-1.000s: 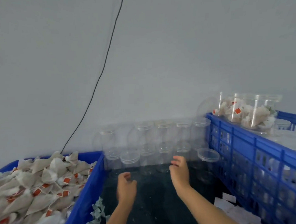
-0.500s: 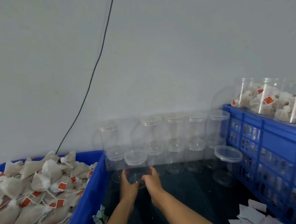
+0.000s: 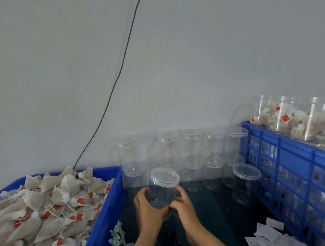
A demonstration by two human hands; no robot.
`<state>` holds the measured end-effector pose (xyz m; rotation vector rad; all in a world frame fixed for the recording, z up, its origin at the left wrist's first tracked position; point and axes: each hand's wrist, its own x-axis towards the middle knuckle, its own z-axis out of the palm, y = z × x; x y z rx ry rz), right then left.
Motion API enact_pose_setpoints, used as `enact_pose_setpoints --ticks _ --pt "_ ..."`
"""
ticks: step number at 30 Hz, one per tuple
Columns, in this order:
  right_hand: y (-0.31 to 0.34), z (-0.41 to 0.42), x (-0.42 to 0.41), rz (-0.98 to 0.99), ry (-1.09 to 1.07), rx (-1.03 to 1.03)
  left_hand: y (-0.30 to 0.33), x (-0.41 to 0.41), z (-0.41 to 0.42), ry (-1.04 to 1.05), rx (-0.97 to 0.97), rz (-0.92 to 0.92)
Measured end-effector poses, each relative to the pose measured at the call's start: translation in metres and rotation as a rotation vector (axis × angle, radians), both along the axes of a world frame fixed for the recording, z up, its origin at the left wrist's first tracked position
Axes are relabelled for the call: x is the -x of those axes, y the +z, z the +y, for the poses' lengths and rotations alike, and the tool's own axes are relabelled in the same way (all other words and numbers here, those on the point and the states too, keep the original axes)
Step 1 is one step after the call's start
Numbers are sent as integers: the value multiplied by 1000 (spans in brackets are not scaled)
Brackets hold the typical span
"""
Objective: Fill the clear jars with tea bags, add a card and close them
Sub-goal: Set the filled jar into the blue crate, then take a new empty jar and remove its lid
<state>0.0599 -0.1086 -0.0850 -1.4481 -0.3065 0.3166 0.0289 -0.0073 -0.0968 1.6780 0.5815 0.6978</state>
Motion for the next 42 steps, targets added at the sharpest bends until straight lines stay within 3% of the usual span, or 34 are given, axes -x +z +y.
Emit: enact_pose_setpoints --ticks 5,9,12,17,23,25,34,39,42 --pt "-3 -50 38 -25 -50 -52 -6 43 -60 -42 33 -151" --pt "-12 -80 58 -22 -68 -80 -17 75 -82 -13 -93 -156" --pt "-14 -96 70 -34 -51 -173 -21 92 -82 28 -292 -115" --pt "-20 -94 76 -28 -64 -151 -33 102 -69 65 -936 81" --pt "-27 -79 69 -70 -85 -107 -54 90 -58 92 -1082 -93" --pt "-28 -77 67 -98 -122 -85 -53 88 -54 54 -1137 -60" --pt "-32 -83 74 -250 -194 -87 -42 101 -58 -58 -932 14" --pt "-21 -96 69 -411 -8 -37 -39 115 -52 -151 -704 73" --pt "-19 -107 68 -428 141 -31 -39 118 -53 -160 -705 46"
